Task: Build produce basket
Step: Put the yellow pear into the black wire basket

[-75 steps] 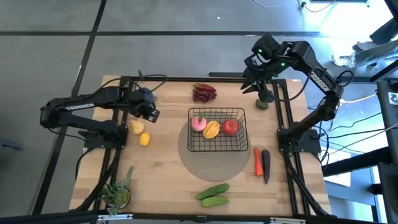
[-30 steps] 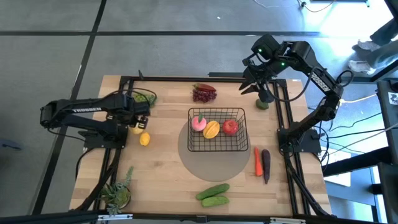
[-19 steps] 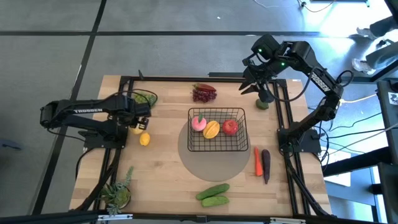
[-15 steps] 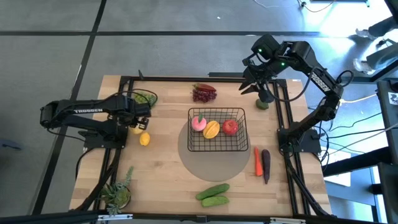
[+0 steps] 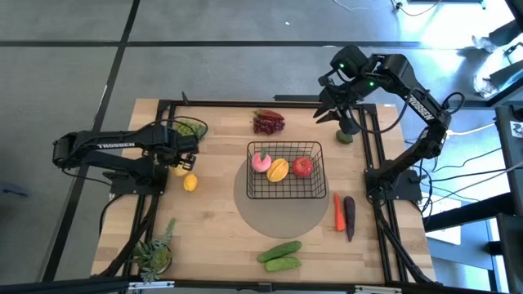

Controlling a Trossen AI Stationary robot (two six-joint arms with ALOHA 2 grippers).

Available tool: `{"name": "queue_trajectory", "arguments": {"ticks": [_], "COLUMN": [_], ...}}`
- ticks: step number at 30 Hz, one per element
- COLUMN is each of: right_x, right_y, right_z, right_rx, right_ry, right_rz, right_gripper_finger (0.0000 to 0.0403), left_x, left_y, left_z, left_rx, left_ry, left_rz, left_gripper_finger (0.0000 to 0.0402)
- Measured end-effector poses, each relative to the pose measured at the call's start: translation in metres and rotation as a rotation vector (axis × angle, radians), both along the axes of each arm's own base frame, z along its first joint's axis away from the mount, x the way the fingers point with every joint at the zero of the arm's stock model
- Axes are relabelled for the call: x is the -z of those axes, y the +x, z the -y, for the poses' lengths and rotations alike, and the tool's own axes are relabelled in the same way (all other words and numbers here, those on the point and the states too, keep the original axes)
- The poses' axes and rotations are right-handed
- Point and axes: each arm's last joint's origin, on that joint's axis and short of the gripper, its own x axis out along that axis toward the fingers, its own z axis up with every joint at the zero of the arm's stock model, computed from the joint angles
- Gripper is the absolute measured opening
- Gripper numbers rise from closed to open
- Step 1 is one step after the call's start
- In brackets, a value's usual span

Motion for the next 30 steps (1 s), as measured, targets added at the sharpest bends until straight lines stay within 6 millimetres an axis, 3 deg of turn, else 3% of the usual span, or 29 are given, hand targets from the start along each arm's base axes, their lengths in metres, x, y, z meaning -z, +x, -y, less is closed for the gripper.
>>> {"name": "queue_trajectory", "arguments": {"ticks": [8, 11, 23, 30], "right_x": [0.0, 0.0, 0.0, 0.0], "right_y": [0.0, 0.0, 0.0, 0.0], "right_z": [0.0, 0.0, 0.0, 0.0], "right_rx": [0.0, 0.0, 0.001, 0.001], "right_ry": [0.0, 0.0, 0.001, -0.003], "right_rz": [-0.001, -0.001, -0.001, 0.005], "right_gripper_finger": [0.0083, 0.0083, 0.0083, 0.0083], "left_x": [-0.001, -0.011, -0.087, -0.14], "left_y": [0.002, 0.005, 0.021, 0.042], "left_z": [-0.001, -0.002, -0.009, -0.015], "left_rx": [0.014, 0.05, 0.21, 0.383], "left_ry": [0.02, 0.03, 0.241, 0.4], "left_rz": [0.01, 0.041, 0.243, 0.417], "left_gripper_finger": [0.0001, 0.0, 0.0, 0.0]}}
